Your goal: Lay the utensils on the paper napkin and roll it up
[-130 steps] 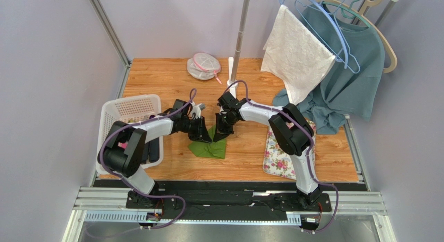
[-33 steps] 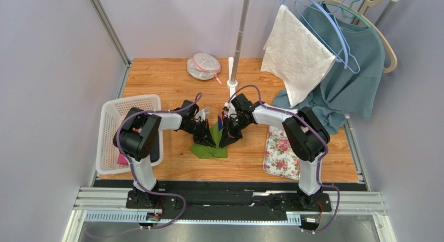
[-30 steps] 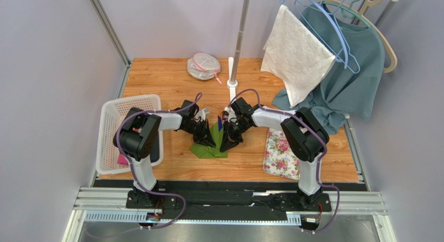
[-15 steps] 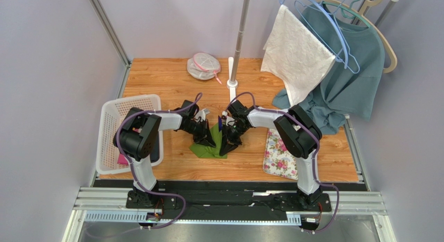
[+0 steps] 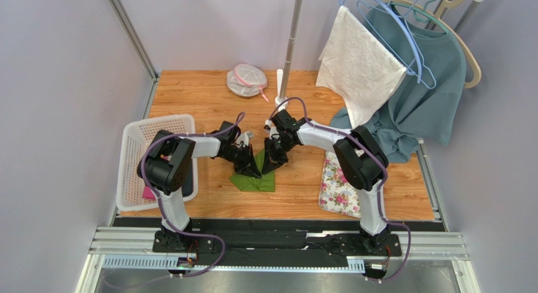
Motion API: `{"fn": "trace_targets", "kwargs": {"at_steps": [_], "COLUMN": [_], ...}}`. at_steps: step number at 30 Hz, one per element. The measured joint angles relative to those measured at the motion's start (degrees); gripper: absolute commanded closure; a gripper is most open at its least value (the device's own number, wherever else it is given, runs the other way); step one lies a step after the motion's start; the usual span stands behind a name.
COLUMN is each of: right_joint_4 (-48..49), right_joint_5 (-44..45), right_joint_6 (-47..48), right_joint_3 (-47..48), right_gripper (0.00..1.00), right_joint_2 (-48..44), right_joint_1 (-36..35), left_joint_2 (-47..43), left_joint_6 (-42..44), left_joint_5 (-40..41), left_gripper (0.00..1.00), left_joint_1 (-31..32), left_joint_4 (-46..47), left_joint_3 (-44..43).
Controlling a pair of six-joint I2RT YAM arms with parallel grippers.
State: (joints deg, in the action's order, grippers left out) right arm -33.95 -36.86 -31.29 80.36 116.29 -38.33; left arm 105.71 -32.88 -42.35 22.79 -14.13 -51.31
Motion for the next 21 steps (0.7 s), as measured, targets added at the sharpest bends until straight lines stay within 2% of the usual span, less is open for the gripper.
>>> {"fn": "trace_targets", "kwargs": {"at_steps": [6,11,12,14,15,16,17,21], "right_joint_4": [0.6,0.4,0.3,0.1,0.1,0.1,0.1,0.1], "right_joint_5": [2.6,3.2,3.2,3.1,3.1,3.0,3.0,3.0], "right_joint_6": [-0.8,-0.8,-0.8,-0.8,-0.8,-0.8,-0.8,-0.7], "right_joint_3": [0.7,1.6,1.8,2.1,2.1,2.1,2.1,2.1], "right_gripper": [0.96,0.98,0.98,0.98,0.99,0.99,0.99,0.99], "right_joint_2": [5.2,5.7,5.9,6.1,6.1,6.1,6.2,6.2], "right_joint_1": [0.2,0.1,0.1,0.1,0.1,0.1,0.1,0.1], "left_joint_2": [0.0,-1.4,-2.2,-5.6,-7.8,-9.8,-12.1,-18.2], "left_joint_6": [0.0,0.2,0.5,0.9,1.2,1.7,1.9,3.8], "left_joint_5": [-0.1,1.1,1.7,3.8,4.6,5.4,6.3,10.6], "left_gripper": [0.99,0.75,0.61,0.49,0.38,0.37,0.3,0.28], "left_joint_1": [-0.1,-0.3,-0.3,-1.2,-1.9,-2.7,-3.8,-8.0], "left_joint_4": [0.2,0.3,0.2,-0.4,-1.2,-2.0,-3.1,-8.0], "left_joint_3": [0.1,0.6,0.9,1.8,2.2,2.3,2.4,2.4]}}
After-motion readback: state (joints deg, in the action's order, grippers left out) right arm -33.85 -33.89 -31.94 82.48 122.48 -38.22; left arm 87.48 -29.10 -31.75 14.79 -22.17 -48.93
